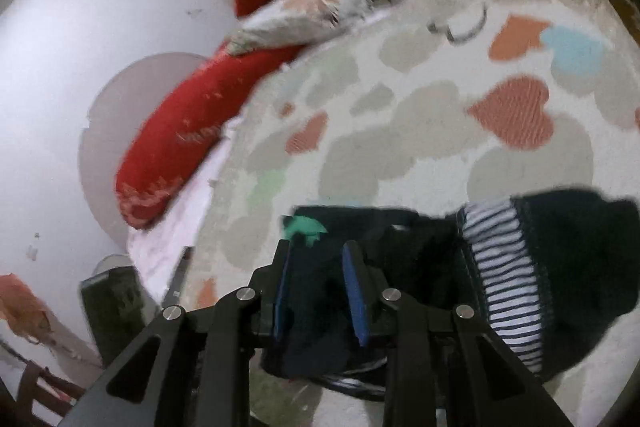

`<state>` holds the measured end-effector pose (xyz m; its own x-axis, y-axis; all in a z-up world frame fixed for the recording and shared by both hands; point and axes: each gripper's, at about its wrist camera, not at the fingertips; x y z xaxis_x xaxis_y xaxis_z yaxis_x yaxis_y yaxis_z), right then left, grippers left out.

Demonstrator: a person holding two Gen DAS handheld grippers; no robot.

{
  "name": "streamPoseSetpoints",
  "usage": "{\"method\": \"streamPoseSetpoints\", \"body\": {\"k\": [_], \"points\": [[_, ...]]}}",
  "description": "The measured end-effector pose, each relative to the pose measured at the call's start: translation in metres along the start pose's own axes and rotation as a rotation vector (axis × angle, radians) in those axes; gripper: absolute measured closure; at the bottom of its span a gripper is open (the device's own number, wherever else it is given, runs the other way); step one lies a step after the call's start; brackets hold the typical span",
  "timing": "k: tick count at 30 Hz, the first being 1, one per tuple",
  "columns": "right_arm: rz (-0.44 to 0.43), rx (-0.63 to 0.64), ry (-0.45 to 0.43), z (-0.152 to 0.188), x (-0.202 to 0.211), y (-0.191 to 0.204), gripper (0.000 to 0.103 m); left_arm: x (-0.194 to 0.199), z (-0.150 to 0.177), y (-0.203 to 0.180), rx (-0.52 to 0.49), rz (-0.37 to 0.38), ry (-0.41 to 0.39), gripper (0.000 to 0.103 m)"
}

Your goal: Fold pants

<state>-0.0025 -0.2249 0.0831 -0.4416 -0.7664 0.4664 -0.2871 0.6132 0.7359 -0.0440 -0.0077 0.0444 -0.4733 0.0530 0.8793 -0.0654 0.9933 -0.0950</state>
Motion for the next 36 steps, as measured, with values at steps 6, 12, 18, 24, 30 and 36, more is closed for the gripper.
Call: {"method": "streamPoseSetpoints", "body": {"k": [6, 12, 18, 24, 30, 36], "points": [[0.131, -0.077, 0.01, 0.01, -0.027, -0.038, 0.077, -0.008, -0.001, 0.004, -0.011, 0.004, 0.042, 0.062], [0.085, -0.037, -0.099, 0.004, 0.017, -0.027, 0.075, 0.023, -0.007, 0.007, -0.032, 0.017, 0.012, 0.062], [0.173, -0.049, -0.26, 0.027, 0.088, -0.045, 0.063, 0.047, -0.024, -0.021, -0.115, 0.002, -0.051, 0.056], [0.223, -0.16, -0.349, 0.055, 0.134, -0.086, 0.054, 0.04, -0.047, -0.082, -0.223, 0.032, -0.037, 0.054], [0.214, -0.212, -0.352, 0.069, 0.139, -0.109, 0.049, 0.018, -0.066, -0.162, -0.359, 0.082, -0.003, 0.048], [0.188, -0.183, -0.341, 0.073, 0.131, -0.111, 0.041, -0.017, -0.079, -0.219, -0.427, 0.109, 0.084, 0.046]]}}
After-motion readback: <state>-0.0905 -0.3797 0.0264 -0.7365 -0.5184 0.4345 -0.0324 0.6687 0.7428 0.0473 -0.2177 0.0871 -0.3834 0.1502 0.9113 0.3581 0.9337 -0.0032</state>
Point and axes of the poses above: each gripper's, at about its wrist camera, not at the fingertips, and x roughly against the way its jaws point, y to its left, z to its underside, and after that the axes turned 14 degrees about -z, right-handed
